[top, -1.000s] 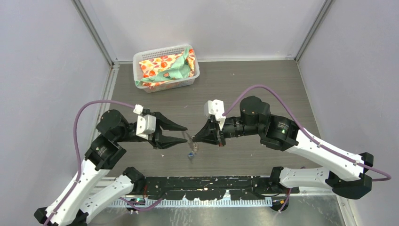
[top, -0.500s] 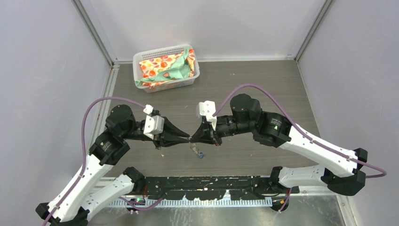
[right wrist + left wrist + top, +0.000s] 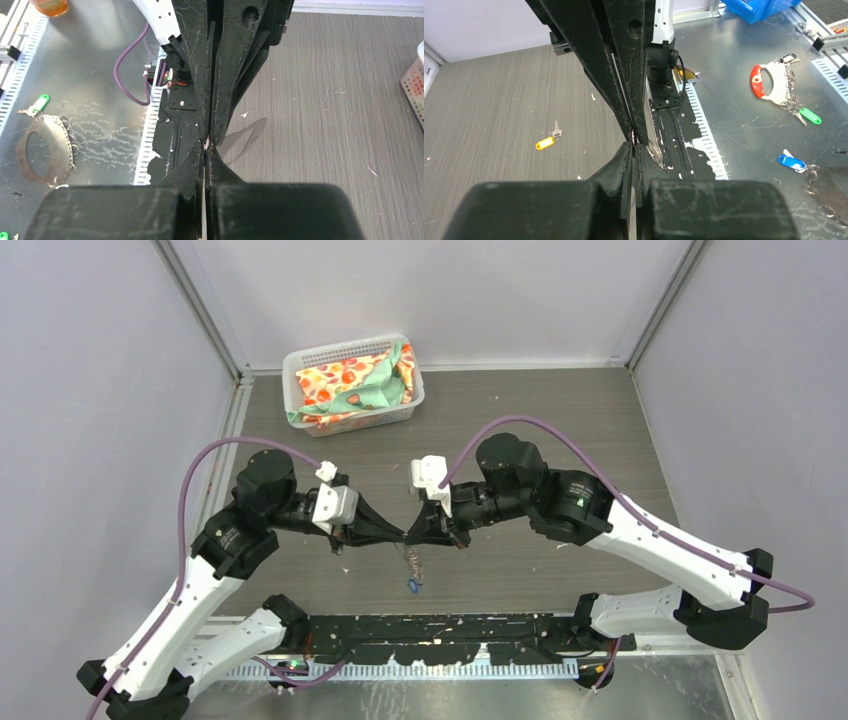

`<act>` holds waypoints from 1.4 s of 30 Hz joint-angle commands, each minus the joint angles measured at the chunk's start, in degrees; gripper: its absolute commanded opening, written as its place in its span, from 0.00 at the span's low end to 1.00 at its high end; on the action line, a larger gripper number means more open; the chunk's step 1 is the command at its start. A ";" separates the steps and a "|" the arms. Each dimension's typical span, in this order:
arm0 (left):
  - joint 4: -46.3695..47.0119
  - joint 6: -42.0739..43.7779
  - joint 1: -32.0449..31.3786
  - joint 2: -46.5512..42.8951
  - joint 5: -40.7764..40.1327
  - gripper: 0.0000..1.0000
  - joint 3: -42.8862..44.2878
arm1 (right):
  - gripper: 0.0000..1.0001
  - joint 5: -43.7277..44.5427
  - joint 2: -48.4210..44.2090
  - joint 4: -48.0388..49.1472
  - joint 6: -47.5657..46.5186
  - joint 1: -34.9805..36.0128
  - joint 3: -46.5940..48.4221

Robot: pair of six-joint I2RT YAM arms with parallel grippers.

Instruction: Put the keys on the keyring

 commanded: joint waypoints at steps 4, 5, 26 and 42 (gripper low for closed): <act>-4.18 5.56 -0.03 1.32 1.36 0.01 1.90 | 0.02 -0.39 -0.72 4.47 -1.20 0.32 2.76; -4.30 6.07 -0.01 1.85 1.64 0.01 2.19 | 0.08 -0.16 -0.69 4.74 -0.91 0.37 2.81; 15.30 40.09 -0.05 -9.54 5.30 0.00 -7.06 | 0.50 17.88 -20.00 23.51 6.59 0.35 -16.72; 16.29 41.77 -0.05 -10.67 5.74 0.00 -6.94 | 0.47 14.08 -19.17 22.83 8.33 0.39 -15.63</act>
